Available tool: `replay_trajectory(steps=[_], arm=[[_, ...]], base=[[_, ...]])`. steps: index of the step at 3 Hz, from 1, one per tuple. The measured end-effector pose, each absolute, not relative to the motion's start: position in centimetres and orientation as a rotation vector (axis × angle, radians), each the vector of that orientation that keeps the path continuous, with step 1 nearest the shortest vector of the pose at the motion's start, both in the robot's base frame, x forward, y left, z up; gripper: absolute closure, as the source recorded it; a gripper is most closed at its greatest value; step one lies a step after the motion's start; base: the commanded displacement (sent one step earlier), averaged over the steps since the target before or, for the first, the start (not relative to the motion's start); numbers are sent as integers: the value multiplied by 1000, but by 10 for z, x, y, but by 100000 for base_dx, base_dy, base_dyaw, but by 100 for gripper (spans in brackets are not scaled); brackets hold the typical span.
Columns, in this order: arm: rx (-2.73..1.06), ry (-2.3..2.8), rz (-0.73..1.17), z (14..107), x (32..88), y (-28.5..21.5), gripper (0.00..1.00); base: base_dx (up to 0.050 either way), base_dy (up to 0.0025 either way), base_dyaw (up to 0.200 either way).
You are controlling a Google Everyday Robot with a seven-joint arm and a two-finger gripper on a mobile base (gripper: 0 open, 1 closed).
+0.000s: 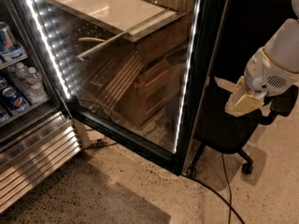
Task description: Close right fridge door
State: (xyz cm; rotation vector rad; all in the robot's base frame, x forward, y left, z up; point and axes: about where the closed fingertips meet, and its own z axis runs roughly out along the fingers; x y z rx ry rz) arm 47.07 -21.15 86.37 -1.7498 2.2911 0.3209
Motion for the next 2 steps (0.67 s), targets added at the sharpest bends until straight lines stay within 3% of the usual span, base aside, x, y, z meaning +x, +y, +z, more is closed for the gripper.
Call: replay_trajectory(steps=[1, 2], arm=[[-1750, 2291, 321, 864, 471, -211, 100], [-1713, 2320, 354, 873, 517, -208, 100]], base=[[0, 0, 0], [0, 0, 0]])
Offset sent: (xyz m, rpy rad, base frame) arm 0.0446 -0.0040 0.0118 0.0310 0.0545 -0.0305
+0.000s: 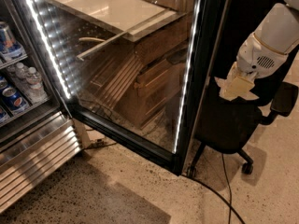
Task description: Close right fridge door
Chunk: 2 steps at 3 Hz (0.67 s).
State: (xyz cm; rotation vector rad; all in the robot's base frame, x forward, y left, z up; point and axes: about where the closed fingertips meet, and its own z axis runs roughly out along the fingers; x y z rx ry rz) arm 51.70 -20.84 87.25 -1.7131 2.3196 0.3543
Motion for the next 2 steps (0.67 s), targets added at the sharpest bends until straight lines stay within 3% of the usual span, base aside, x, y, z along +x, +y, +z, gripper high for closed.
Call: replay_trajectory(steps=[1, 2], arm=[[-1713, 2320, 354, 873, 517, -208, 100], [-1713, 2320, 354, 873, 517, -208, 100]], base=[[4545, 191, 8400], [-2839, -234, 16421]])
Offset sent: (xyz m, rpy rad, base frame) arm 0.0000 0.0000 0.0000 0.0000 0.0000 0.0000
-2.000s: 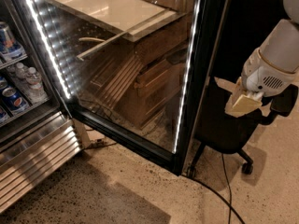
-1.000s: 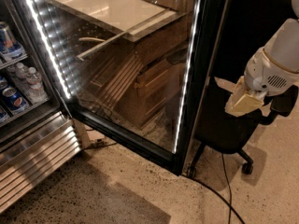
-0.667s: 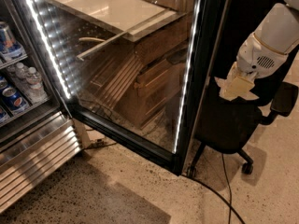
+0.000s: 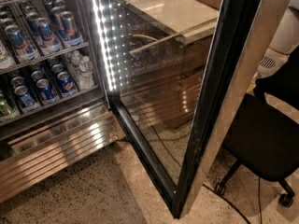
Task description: Close right fridge door
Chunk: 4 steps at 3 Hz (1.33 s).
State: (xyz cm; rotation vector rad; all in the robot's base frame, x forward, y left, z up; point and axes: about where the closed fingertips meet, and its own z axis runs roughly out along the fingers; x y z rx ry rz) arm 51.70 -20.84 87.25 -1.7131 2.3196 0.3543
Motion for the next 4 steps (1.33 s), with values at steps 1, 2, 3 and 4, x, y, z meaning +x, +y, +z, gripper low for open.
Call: replay_trajectory(steps=[1, 2, 3, 4], arm=[[-1713, 2320, 354, 873, 517, -208, 100], [-1713, 2320, 354, 873, 517, -208, 100], [-1713, 2320, 354, 873, 517, -208, 100], [-1713, 2320, 354, 873, 517, -208, 100]], base=[[-2629, -241, 17132], [-2642, -218, 16935], [-2649, -204, 16832], [-2653, -196, 16747]])
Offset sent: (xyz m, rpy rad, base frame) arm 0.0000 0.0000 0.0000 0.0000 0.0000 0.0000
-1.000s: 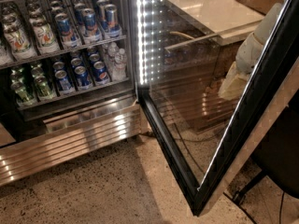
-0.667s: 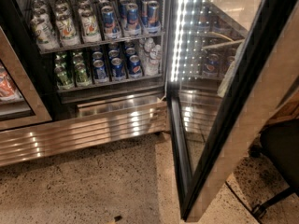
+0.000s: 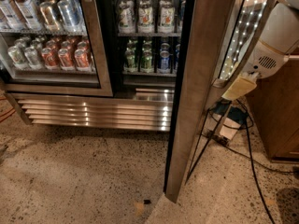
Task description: Close right fridge door
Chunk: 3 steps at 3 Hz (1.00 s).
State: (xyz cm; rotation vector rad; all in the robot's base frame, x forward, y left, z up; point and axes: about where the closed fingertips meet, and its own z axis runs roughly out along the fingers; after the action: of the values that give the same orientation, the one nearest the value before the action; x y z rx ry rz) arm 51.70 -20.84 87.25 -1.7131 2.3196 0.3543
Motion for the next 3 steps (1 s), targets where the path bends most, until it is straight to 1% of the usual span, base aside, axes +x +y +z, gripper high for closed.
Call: replay_trajectory(steps=[2, 3], arm=[[-1713, 2320, 354, 873, 517, -208, 100], [-1713, 2320, 354, 873, 517, -208, 100]], base=[[-2529, -233, 17318], [4954, -3, 59]])
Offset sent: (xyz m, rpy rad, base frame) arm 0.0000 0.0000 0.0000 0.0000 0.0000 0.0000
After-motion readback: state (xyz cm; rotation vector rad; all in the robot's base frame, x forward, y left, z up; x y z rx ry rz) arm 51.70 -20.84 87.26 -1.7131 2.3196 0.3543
